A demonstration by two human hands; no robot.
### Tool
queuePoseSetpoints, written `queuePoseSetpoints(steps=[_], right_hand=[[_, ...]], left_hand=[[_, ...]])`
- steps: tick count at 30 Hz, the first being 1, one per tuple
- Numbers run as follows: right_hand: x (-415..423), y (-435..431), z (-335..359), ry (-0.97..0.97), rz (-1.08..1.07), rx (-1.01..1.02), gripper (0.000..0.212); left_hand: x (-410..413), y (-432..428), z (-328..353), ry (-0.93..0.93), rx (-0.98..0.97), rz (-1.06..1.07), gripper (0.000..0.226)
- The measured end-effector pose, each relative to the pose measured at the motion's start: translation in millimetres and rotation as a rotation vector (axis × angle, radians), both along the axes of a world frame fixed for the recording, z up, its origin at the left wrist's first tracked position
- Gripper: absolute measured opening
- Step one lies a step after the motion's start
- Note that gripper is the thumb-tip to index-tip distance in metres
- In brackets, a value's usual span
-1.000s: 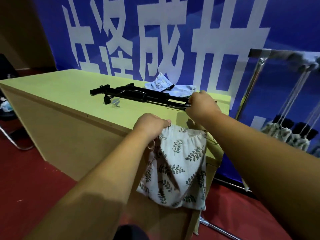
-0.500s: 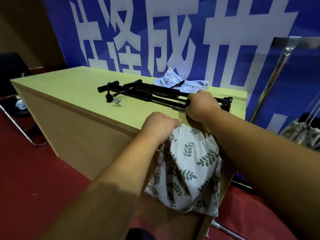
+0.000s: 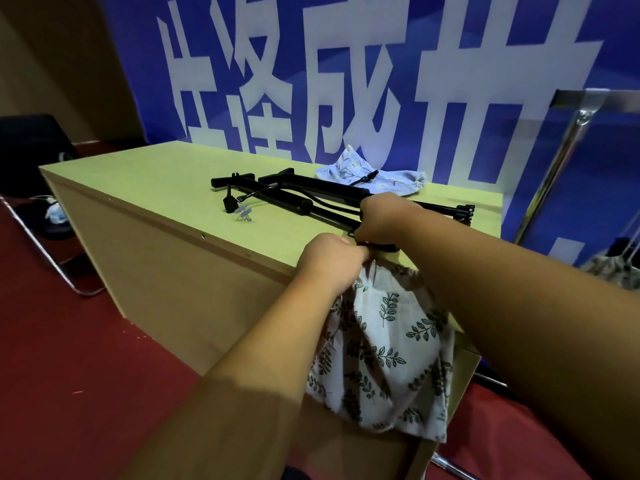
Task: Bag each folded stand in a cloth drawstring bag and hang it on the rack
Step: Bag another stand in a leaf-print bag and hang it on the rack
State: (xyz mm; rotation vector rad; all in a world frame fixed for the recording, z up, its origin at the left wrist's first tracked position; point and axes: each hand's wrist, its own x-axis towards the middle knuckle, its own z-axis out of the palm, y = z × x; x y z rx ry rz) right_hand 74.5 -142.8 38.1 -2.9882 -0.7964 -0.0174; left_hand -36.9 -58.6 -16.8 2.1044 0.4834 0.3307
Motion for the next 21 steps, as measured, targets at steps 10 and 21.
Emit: queuePoseSetpoints(steps=[10, 21], right_hand=[[8, 5, -9, -0.035, -0.001, 0.007, 0.027], [-12, -30, -7, -0.053, -0.055, 0.086, 0.027]], left_hand=[[3, 5, -4, -0.007, 0.002, -0.025, 0.055], [-10, -8, 3, 0.001, 0.070, -0.002, 0.061]])
